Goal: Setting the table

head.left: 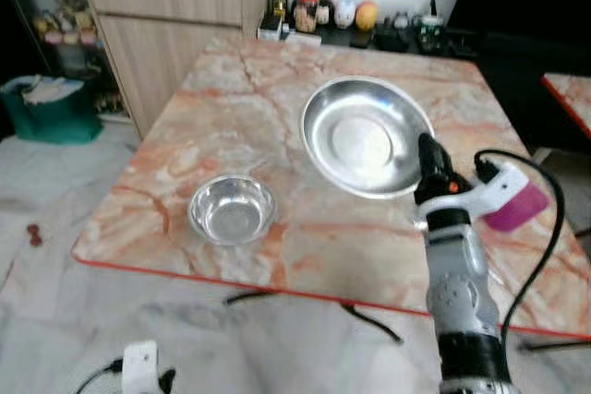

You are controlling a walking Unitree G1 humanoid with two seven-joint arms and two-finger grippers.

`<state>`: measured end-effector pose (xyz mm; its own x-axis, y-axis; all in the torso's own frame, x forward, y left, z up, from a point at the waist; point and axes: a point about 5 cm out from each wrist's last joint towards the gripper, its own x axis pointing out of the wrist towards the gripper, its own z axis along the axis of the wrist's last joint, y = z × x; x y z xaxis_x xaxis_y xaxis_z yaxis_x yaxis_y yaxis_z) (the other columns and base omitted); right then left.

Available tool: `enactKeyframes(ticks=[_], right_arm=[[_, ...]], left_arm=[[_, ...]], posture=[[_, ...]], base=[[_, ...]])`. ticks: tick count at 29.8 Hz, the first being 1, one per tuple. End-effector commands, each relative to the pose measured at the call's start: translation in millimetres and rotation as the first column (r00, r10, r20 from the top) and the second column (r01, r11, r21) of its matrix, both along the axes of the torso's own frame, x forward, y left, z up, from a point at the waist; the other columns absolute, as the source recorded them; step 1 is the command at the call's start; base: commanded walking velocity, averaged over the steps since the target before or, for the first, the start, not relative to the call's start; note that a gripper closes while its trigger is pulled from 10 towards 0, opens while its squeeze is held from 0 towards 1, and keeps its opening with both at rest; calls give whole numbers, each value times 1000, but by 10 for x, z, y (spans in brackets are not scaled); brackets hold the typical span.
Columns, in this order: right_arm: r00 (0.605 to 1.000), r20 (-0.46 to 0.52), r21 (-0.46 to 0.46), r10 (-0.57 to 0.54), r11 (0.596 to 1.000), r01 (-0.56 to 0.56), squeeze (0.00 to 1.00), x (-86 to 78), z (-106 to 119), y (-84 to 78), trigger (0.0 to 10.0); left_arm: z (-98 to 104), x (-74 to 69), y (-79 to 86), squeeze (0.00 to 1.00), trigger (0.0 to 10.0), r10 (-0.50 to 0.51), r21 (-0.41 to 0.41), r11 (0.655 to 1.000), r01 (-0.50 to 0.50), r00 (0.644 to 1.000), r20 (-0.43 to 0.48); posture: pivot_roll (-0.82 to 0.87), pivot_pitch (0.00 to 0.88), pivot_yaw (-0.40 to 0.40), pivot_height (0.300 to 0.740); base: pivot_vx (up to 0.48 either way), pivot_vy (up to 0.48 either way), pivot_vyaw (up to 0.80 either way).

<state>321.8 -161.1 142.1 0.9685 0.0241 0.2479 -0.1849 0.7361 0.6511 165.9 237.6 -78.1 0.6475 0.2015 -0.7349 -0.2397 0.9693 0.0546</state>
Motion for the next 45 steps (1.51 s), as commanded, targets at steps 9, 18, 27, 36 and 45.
enactKeyframes(ticks=[9, 18, 27, 36, 45], right_arm=[[999, 50, -12, -18, 1000, 18, 0, -3, 124, -68, 10000], [997, 74, -6, -23, 1000, 24, 0, 14, 195, -79, 10000], [997, 73, -9, -26, 1000, 27, 0, 19, 193, -78, 10000], [997, 68, -11, -34, 999, 35, 0, 14, 189, -95, 10000], [997, 68, -12, -36, 999, 37, 0, 17, 189, -96, 10000]], left_arm=[[6, 48, -68, 0, 10000, -11, 0, 1000, 11, 1000, 14], [14, 56, -59, 0, 10000, -7, 3, 1000, 7, 1000, 20], [14, 61, -73, 0, 10000, -16, 4, 1000, 15, 1000, 22], [17, 68, -75, 0, 10000, -23, 6, 1000, 22, 1000, 22], [13, 72, -94, 0, 10000, -41, 4, 999, 41, 999, 16]], posture=[[44, 0, -88, 740], [43, 0, -86, 740], [39, 0, -85, 740], [35, 0, -82, 740], [27, 0, -82, 740]], base=[[0, -290, 0], [0, -292, 0], [0, -290, 0], [0, -290, 0], [0, -289, 0]])
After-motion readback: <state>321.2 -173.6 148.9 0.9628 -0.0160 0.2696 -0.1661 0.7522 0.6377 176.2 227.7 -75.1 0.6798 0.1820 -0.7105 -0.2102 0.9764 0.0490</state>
